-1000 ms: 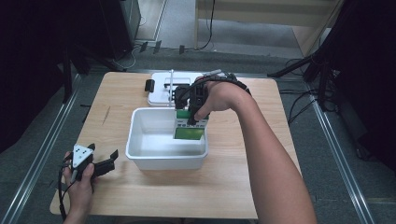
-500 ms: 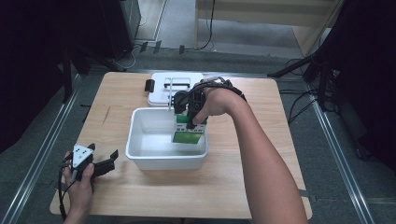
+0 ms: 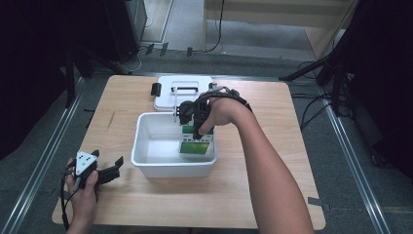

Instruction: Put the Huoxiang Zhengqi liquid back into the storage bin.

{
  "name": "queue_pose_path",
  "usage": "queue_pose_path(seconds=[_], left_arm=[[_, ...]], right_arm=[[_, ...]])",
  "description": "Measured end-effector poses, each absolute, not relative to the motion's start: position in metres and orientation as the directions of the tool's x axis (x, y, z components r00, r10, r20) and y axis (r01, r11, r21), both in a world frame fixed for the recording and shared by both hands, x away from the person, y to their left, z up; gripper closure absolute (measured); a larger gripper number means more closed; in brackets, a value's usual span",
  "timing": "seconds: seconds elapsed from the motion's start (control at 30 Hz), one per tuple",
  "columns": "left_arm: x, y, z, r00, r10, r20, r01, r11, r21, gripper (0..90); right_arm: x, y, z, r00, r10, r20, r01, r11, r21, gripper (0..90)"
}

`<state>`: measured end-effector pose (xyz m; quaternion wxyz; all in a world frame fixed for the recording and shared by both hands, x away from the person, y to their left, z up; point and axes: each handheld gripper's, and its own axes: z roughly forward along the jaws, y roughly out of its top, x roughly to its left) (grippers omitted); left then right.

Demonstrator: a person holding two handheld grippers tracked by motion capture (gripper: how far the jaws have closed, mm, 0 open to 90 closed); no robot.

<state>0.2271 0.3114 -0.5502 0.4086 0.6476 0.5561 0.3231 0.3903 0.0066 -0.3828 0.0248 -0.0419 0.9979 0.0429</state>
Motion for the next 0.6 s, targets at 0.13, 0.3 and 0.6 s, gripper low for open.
queue_pose_path(seconds=[0.13,0.3,0.6], left_arm=[[0.2272,0.3116,-0.5501,0.173,0.984,-0.035,0.457,-0.048,0.888,9.8],[0.2272,0.3115,-0.5502,0.173,0.984,-0.035,0.457,-0.048,0.888,9.7],[0.2273,0.3116,-0.5502,0.173,0.984,-0.036,0.455,-0.048,0.889,9.8]], right_arm=[[0.3909,0.0082,-0.3836,-0.996,-0.078,-0.053,-0.083,0.992,0.094,64.0],[0.3899,0.01,-0.3851,-0.996,-0.069,-0.047,-0.074,0.992,0.105,61.4],[0.3866,0.011,-0.3818,-0.998,-0.046,-0.051,-0.052,0.991,0.124,52.5]])
